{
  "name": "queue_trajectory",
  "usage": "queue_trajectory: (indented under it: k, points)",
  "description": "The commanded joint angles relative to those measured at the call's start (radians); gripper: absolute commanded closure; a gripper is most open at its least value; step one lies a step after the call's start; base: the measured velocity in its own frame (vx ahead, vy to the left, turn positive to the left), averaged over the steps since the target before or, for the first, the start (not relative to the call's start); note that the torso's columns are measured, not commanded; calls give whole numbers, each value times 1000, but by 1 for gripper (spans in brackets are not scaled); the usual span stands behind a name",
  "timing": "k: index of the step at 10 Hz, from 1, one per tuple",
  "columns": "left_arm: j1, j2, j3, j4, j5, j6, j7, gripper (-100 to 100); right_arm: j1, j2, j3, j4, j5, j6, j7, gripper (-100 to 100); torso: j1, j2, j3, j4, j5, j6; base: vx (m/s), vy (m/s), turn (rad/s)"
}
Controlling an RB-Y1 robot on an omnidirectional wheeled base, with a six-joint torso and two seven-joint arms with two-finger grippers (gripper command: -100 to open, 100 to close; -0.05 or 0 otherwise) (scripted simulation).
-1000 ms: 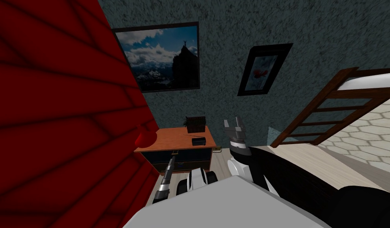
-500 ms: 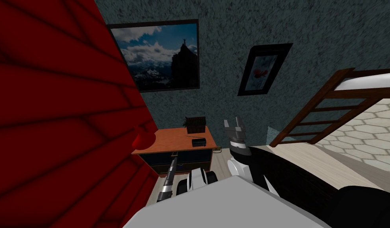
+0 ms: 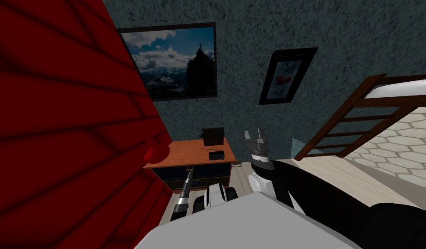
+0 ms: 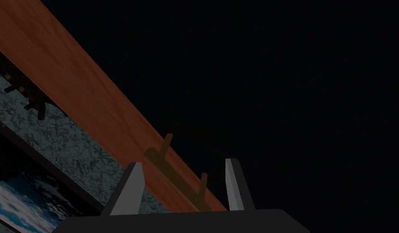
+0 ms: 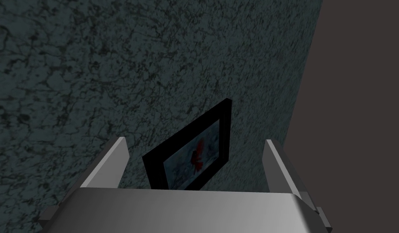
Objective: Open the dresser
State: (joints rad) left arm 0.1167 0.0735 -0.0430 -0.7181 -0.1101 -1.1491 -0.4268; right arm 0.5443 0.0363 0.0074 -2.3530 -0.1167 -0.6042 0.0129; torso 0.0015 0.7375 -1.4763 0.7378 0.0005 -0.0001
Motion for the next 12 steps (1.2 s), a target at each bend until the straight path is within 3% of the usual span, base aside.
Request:
queue_trajectory:
  k: [1,2,9,10,11,12]
  points:
    - [6,-4,-1,17,0,-22,-7,100,0,0,0,0,0,0,0,0,0,0,0,0,0,0,2,14,-1]
    - [3,29,-1,14,-1,-25,-6,-100,0,0,0,0,0,0,0,0,-1,0,0,0,0,0,-10,6,1]
    - [-82,46,7,-53,5,101,39,-100,0,0,0,0,0,0,0,0,-3,-4,-2,-1,-1,0,-49,10,3]
    - [-71,43,5,-56,3,91,35,-100,0,0,0,0,0,0,0,0,-3,-2,-1,0,-1,0,9,-14,-1]
    - [-53,39,3,-43,2,63,28,100,0,0,0,0,0,0,0,0,-1,1,0,0,0,0,0,12,1]
    - [-38,35,0,-38,0,45,23,100,0,0,0,0,0,0,0,0,1,2,1,1,0,0,-9,29,9]
